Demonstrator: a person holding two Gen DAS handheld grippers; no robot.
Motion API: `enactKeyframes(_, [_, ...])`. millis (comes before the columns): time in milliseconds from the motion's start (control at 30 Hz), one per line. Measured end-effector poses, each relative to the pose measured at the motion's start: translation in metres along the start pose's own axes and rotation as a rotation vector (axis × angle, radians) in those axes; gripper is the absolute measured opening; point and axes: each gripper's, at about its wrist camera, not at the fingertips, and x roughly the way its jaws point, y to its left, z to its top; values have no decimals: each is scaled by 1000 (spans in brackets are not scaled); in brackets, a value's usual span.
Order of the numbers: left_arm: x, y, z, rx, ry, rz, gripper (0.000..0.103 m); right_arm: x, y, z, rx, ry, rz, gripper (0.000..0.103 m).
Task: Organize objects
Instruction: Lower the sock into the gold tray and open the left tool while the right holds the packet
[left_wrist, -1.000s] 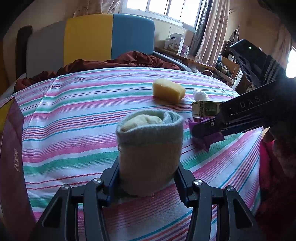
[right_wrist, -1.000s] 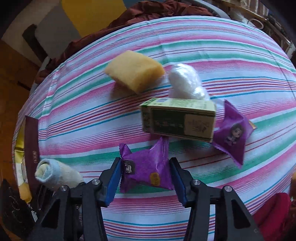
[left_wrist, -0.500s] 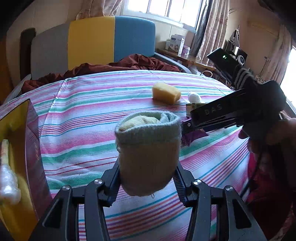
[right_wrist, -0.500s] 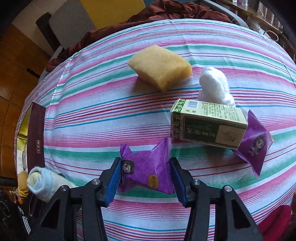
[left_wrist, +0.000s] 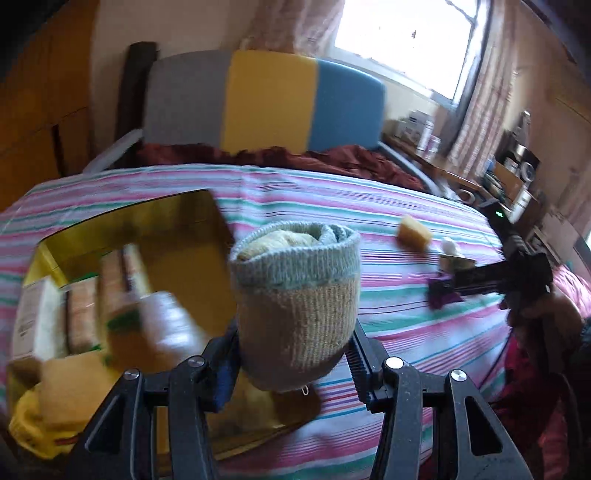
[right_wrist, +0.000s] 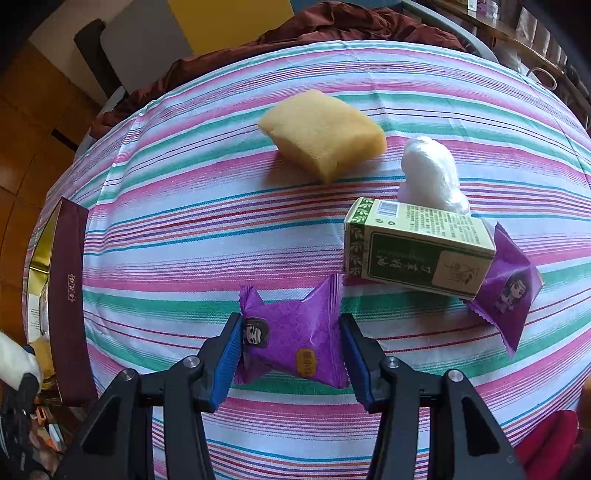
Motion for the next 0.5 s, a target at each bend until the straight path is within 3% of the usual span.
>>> enactKeyframes(233, [-7, 56, -32, -77, 65, 108, 52, 2, 4, 1, -26, 1, -24, 52])
enactKeyframes(500, [1, 68, -49, -97, 117, 152, 54, 2, 5, 1, -40, -2, -38, 52])
